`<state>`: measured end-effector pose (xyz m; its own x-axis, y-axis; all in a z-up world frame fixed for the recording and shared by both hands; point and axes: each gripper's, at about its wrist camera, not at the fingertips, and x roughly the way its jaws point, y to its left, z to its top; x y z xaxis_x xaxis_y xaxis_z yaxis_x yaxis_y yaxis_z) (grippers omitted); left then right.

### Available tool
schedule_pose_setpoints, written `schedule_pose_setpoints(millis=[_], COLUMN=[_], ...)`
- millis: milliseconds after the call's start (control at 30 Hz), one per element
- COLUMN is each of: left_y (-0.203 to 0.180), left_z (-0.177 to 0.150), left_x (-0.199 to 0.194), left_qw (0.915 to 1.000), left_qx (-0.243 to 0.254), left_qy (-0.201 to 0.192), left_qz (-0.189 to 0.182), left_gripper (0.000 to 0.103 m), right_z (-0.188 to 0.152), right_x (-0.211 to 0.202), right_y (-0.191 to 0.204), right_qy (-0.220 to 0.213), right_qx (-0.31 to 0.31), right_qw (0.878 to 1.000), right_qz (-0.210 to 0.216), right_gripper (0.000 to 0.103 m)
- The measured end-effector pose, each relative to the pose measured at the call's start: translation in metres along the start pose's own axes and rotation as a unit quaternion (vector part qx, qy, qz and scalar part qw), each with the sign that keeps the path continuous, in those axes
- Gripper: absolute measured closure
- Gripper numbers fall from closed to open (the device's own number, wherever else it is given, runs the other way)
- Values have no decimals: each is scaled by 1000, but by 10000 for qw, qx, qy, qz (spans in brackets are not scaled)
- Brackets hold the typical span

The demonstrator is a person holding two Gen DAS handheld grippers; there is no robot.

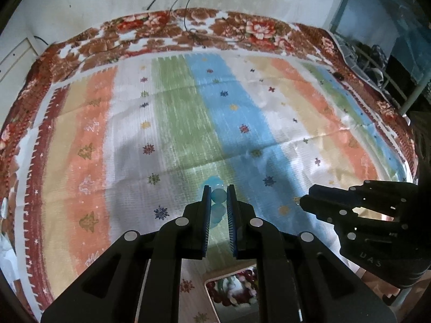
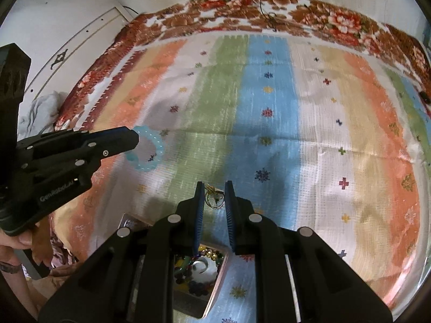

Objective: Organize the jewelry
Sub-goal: 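Carry the aqua bracelet with left tool while right tool carries the gold charm to the tin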

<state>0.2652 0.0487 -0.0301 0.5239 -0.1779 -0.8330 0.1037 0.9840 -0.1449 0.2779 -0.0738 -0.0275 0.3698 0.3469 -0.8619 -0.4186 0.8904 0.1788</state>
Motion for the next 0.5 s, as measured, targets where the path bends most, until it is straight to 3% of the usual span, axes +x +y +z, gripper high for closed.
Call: schedule_pose_setpoints(millis=[267, 500], left_y=[-7, -15], left_z=[-17, -33], left_x=[-26, -49], left_qw=[9998, 9992], left_qx=[55, 37], left_qy=[-181, -379], left_qz=[-54, -117], left_gripper=[92, 92], right_z=[-12, -26], right_x=[-20, -41], right_y=[8, 18], right_qy=[-163, -418], right_qx=[-218, -364], right_qw=[9992, 9982], right_qz=[-305, -209], right_gripper=[87, 87])
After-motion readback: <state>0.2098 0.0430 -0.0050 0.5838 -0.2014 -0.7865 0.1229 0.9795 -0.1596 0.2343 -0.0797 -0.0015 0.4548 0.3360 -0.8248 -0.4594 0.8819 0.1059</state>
